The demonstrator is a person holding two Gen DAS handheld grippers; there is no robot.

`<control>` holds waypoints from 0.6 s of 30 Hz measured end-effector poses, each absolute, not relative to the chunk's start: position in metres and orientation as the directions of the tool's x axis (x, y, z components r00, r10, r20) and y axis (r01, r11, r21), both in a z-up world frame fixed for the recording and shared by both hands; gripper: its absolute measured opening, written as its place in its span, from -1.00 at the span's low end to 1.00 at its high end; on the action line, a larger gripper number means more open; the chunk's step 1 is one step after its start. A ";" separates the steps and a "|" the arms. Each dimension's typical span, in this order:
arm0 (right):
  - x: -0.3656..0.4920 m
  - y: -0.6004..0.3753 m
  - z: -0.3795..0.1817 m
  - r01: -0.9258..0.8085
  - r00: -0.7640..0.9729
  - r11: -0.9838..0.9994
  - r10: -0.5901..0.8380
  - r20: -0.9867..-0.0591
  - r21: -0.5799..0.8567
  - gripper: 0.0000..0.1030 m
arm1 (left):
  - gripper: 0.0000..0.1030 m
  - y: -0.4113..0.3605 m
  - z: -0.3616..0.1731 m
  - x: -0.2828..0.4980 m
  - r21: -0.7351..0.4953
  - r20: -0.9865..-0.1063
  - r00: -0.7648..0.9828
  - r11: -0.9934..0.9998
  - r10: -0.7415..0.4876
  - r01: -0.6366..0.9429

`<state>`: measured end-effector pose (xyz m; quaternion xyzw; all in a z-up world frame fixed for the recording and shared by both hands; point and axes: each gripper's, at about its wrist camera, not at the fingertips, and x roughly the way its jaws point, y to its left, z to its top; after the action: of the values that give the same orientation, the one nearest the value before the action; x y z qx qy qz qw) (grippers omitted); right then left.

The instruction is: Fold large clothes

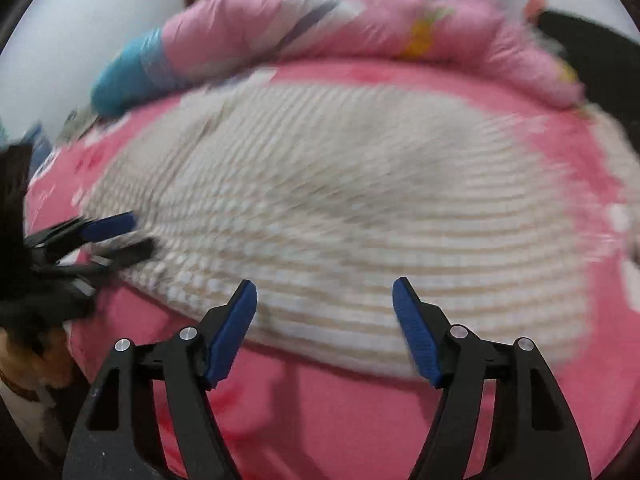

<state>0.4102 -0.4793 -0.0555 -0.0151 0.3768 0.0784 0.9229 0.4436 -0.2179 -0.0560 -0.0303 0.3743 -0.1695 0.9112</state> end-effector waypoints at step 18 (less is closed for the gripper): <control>0.352 -0.485 -0.035 -0.130 0.733 0.970 0.234 -0.638 0.207 0.78 | 0.90 -0.197 -0.022 0.370 -0.217 -0.592 0.741 0.948 -0.319 0.234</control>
<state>0.3520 -0.4845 -0.0353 0.0744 0.3516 0.0981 0.9280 0.3702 -0.1969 -0.0217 -0.0645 0.3282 -0.1484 0.9307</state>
